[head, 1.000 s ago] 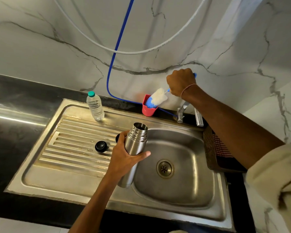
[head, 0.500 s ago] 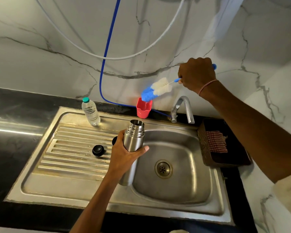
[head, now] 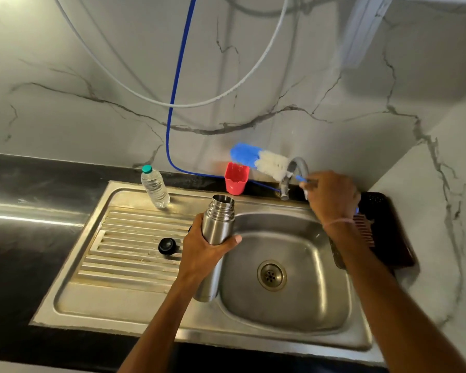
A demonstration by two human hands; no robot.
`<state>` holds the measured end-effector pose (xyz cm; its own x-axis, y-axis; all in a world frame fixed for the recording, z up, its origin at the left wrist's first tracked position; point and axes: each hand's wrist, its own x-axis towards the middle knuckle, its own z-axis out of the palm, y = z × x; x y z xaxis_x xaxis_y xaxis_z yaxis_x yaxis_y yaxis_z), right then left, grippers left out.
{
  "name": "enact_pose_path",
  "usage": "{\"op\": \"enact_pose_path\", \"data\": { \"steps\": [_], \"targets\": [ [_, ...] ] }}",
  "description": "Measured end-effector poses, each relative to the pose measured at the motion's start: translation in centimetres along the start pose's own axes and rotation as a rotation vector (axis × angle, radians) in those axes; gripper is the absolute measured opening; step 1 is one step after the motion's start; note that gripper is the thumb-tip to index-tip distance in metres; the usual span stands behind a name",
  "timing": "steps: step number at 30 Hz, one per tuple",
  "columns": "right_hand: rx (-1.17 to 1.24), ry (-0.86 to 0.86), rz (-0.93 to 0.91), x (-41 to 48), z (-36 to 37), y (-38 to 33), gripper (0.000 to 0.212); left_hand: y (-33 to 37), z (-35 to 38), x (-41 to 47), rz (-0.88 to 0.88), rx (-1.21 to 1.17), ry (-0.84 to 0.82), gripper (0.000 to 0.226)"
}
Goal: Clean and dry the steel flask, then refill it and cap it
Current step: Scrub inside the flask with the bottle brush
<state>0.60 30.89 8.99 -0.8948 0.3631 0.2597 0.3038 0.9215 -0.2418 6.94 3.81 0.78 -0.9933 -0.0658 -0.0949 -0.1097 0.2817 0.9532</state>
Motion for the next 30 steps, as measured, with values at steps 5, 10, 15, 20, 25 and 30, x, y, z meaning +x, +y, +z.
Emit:
{"op": "enact_pose_path", "data": {
  "steps": [5,10,15,20,25,30],
  "targets": [
    [0.715,-0.180,0.269,-6.6,5.9,4.2,0.025,0.3,-0.4,0.8,-0.056,0.017,-0.001,0.058],
    [0.814,-0.167,0.367,-9.3,6.7,8.2,0.060,1.0,0.3,1.7,-0.089,0.056,-0.043,0.051],
    [0.526,-0.133,0.347,-10.7,6.7,13.0,0.074,1.7,3.3,1.7,-0.180,0.021,-0.128,0.046],
    [0.180,-0.140,0.266,-12.1,7.7,14.8,0.051,1.8,6.8,1.1,-0.250,0.006,-0.201,0.031],
    [-0.013,-0.049,0.063,-11.7,8.9,13.2,0.038,1.7,10.2,0.1,-0.133,0.181,-0.226,0.041],
    [0.072,0.034,0.229,-13.7,8.7,18.3,0.057,1.8,10.3,0.9,-0.167,0.105,-0.249,0.049]
  ]
}}
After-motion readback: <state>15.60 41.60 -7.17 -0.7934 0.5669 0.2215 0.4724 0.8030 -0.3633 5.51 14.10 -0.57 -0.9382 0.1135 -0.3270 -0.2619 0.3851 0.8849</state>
